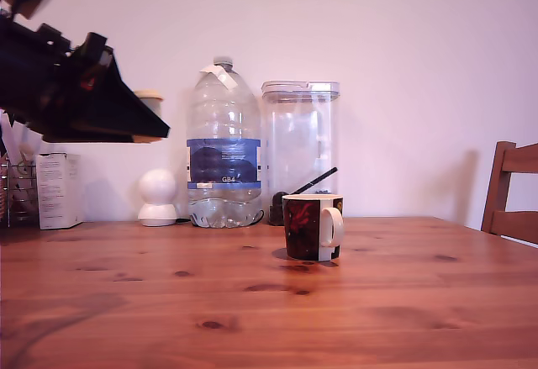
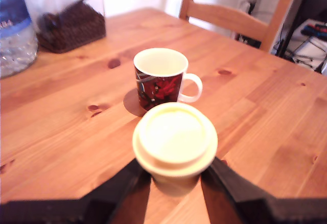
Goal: Pick up the coffee capsules from the table one by one and drop them inside the nearest coffee cup
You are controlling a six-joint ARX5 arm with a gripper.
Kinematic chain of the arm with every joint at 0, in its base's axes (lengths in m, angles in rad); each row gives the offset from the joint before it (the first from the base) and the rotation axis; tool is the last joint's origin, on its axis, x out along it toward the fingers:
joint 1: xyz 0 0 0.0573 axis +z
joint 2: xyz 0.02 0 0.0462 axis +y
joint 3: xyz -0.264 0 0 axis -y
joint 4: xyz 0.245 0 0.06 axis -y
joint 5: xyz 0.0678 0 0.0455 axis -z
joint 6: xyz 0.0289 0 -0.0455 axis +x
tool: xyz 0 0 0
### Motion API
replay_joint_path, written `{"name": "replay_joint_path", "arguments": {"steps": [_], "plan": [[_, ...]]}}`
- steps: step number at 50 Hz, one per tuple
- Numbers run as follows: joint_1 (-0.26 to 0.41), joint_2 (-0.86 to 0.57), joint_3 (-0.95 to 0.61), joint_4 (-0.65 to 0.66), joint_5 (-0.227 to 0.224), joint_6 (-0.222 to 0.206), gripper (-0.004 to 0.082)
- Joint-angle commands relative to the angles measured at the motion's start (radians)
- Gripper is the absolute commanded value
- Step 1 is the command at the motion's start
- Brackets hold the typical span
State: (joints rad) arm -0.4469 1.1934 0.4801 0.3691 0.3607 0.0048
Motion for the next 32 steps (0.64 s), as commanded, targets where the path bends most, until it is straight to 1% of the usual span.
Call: {"name": "replay_joint_path", "arguments": {"steps": [1,6,17,32], "plan": [[-0.026,0.003,0.050,-0.003,-0.014,-0.002,0.0054],[-0.052,0.003,0.102,-0.055,-0.056,0.003,0.0054],[-0.069,0.005,0.192,-0.147,-0.094,0.002,0.0054],[-0.069,0.020,0.261,-0.214,-0.104,0.003,0.0054]]}}
